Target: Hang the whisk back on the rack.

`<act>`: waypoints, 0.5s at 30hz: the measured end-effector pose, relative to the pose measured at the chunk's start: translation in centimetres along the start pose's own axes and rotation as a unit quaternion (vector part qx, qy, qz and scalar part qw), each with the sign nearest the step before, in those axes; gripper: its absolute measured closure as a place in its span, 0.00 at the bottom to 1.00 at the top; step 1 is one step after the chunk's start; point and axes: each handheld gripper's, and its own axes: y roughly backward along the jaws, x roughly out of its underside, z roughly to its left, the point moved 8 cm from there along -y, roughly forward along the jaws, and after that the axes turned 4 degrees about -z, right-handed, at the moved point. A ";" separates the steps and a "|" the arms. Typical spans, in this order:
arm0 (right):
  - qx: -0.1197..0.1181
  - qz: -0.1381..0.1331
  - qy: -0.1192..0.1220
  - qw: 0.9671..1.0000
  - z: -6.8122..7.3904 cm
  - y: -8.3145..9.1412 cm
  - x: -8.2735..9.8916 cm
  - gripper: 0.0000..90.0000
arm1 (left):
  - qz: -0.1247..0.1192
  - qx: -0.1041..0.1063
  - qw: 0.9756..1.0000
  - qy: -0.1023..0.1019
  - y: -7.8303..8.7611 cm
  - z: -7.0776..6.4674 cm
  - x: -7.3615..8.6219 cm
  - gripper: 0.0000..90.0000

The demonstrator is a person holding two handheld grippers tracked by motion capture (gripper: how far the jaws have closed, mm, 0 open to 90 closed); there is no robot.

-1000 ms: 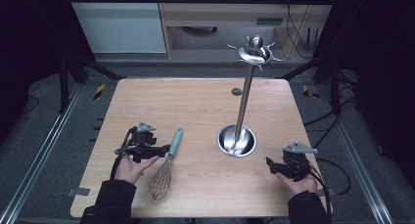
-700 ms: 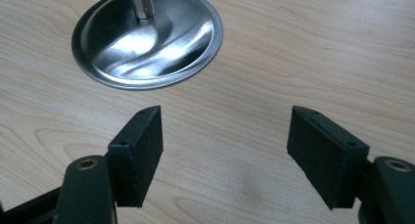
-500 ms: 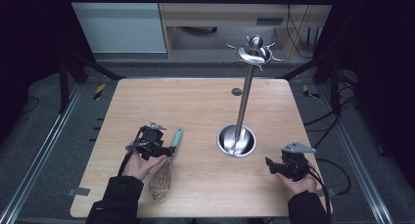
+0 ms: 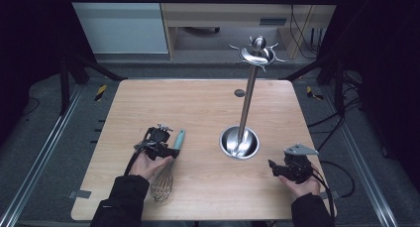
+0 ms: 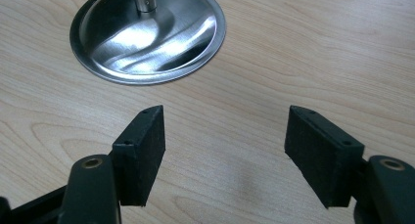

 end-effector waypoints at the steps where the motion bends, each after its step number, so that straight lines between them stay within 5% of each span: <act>1: -0.001 0.000 0.000 1.000 0.0 0.0 0.0 0.35 | 0.001 -0.001 1.000 0.002 -0.2 0.0 0.0 0.50; 15: -0.002 0.001 0.008 1.000 0.1 -0.1 0.0 0.36 | 0.048 -0.006 0.999 0.008 -1.9 -0.1 0.7 0.58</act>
